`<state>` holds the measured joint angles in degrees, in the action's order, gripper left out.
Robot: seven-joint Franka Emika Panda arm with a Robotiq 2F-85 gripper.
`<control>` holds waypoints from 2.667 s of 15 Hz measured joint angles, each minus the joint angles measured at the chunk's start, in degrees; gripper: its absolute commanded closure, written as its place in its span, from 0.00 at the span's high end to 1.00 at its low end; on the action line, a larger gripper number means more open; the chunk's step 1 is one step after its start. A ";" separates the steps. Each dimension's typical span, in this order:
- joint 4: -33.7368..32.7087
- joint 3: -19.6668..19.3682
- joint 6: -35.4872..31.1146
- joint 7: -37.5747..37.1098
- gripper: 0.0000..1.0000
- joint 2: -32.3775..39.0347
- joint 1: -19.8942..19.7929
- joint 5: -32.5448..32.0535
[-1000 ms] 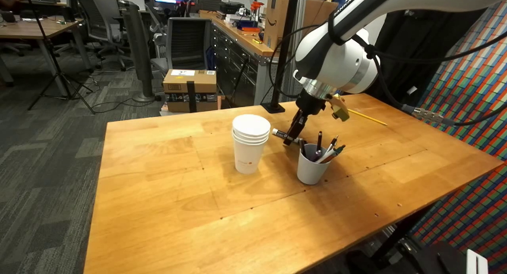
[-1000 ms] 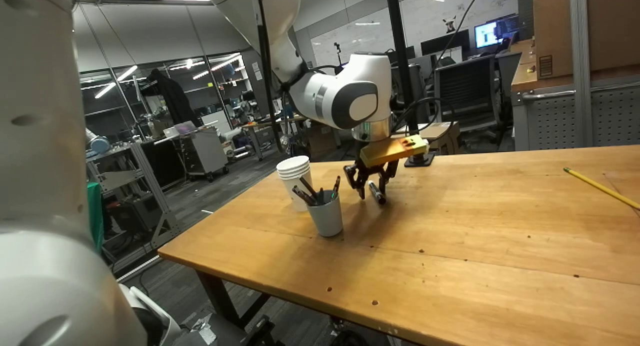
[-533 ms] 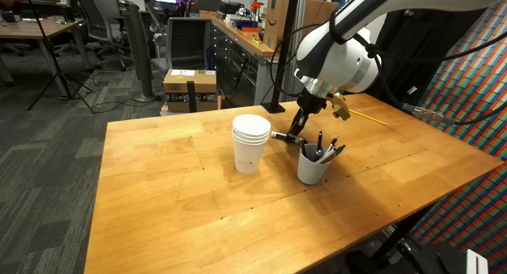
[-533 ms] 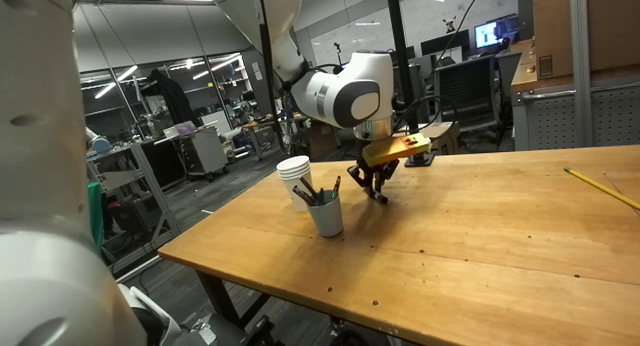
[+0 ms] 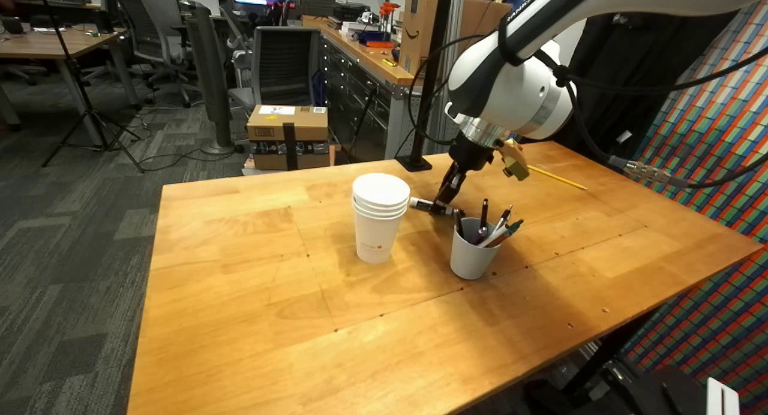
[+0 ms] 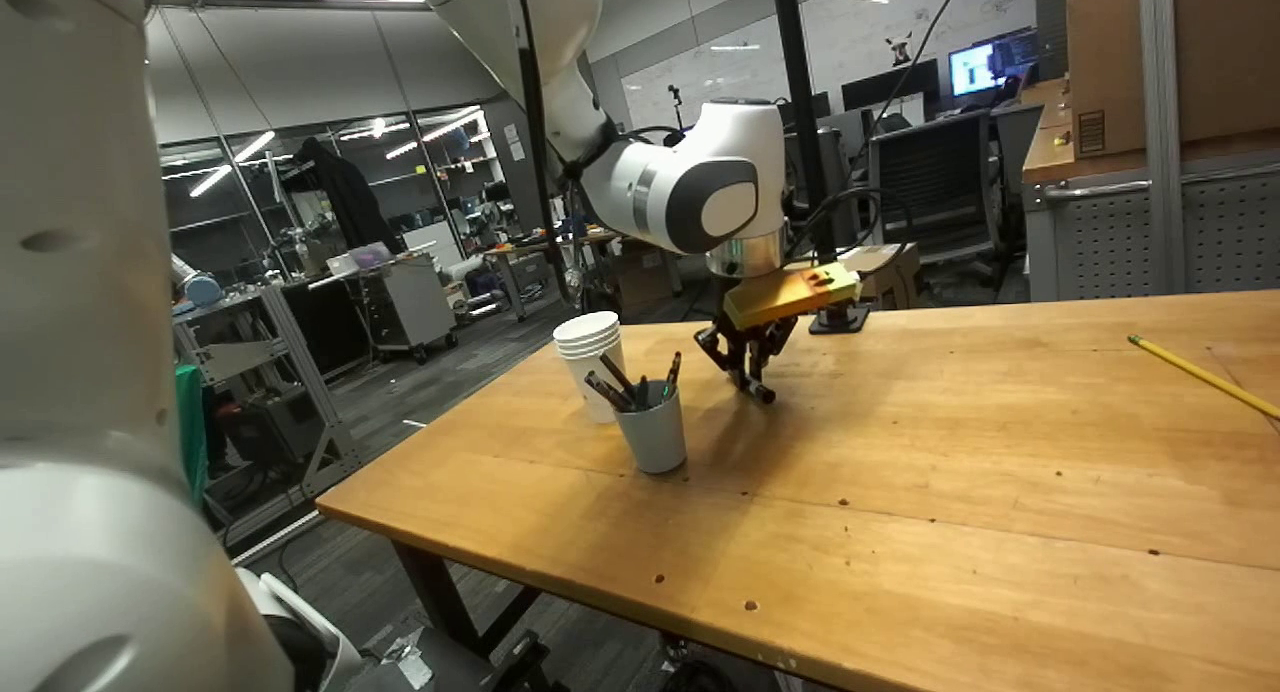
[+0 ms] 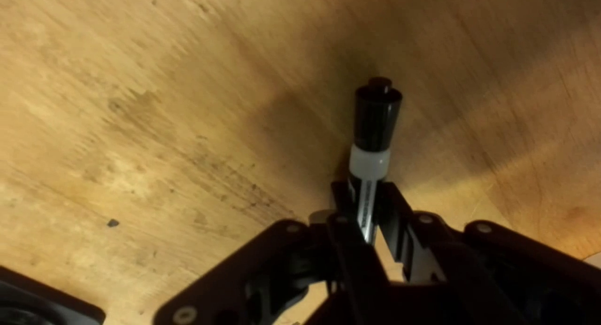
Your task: Stack the white cups together, place the black marker inside the topmost cup on the stacked cups
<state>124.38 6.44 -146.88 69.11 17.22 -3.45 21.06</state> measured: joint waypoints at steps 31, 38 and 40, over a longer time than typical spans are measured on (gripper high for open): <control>-1.89 3.82 -13.13 -50.82 0.09 -23.27 12.16 11.71; 11.29 7.95 -32.03 -52.68 0.09 -28.62 13.90 12.59; 14.15 9.03 -35.43 -53.24 0.09 -29.25 13.89 12.59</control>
<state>138.54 15.46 -182.31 15.87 -12.03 10.44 33.65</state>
